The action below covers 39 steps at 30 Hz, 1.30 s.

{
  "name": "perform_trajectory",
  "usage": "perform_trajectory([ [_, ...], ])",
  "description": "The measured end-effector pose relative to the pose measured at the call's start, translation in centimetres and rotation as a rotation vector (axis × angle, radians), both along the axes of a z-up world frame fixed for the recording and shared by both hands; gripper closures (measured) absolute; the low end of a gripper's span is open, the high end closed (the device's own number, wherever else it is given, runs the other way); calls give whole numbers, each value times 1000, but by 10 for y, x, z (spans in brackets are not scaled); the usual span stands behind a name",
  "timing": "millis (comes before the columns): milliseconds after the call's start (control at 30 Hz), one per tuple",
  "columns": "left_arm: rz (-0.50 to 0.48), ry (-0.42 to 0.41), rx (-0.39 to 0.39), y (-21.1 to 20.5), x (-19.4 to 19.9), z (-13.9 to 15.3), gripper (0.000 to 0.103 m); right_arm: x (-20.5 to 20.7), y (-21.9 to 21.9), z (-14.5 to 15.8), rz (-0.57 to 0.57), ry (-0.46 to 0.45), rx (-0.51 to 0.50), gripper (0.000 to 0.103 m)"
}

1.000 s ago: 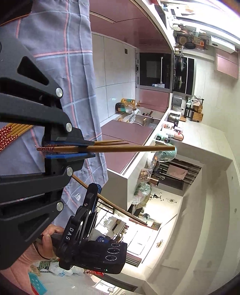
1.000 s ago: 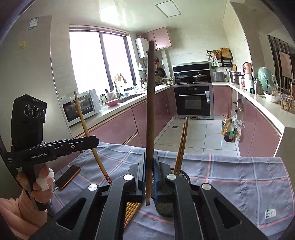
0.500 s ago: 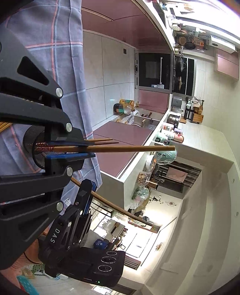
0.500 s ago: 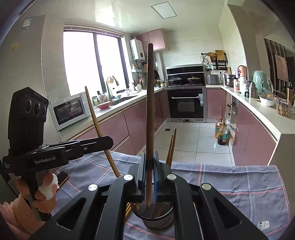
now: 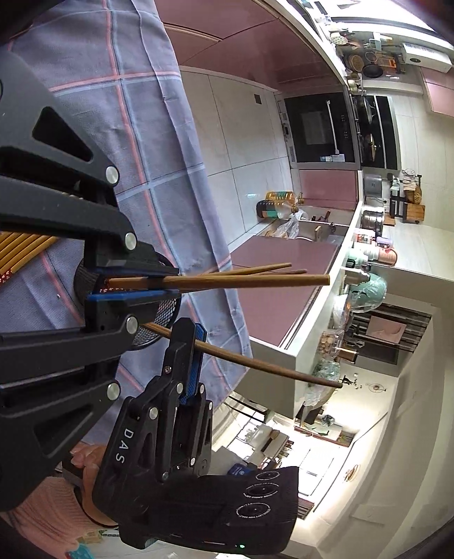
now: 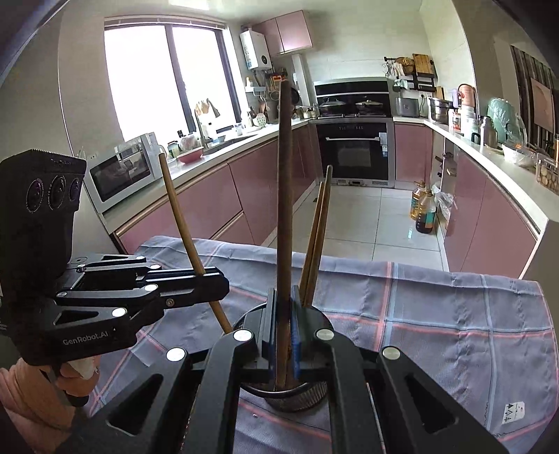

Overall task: Organize utensils
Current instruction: 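Lower the chopsticks into the mesh cup and open both tools, then move both open tools back toward the remaining chopsticks on the cloth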

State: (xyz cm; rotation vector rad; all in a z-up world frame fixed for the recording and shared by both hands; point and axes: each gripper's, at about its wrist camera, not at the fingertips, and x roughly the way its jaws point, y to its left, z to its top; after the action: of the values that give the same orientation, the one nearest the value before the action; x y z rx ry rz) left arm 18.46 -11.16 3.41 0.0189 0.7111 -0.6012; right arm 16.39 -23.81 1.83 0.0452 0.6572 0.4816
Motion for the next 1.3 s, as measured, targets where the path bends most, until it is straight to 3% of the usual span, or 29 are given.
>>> perform_trajectory([
  [533,27,62,11,-6,28,-19,92,22,5,-16,-37,60,3,95],
  [867,68,4,-39,20,-1,-14,87,5,0,-16,-40,41,25,83],
  [1067,110,-43,-49,47,-29,-14,76,-32,4,-2,30,-33,63,70],
  [1200,135,-54,-37,66,-49,-24,66,-58,14,-4,100,-46,75,63],
  [1300,155,-25,-7,77,-60,-40,65,-69,24,-20,132,-11,73,62],
])
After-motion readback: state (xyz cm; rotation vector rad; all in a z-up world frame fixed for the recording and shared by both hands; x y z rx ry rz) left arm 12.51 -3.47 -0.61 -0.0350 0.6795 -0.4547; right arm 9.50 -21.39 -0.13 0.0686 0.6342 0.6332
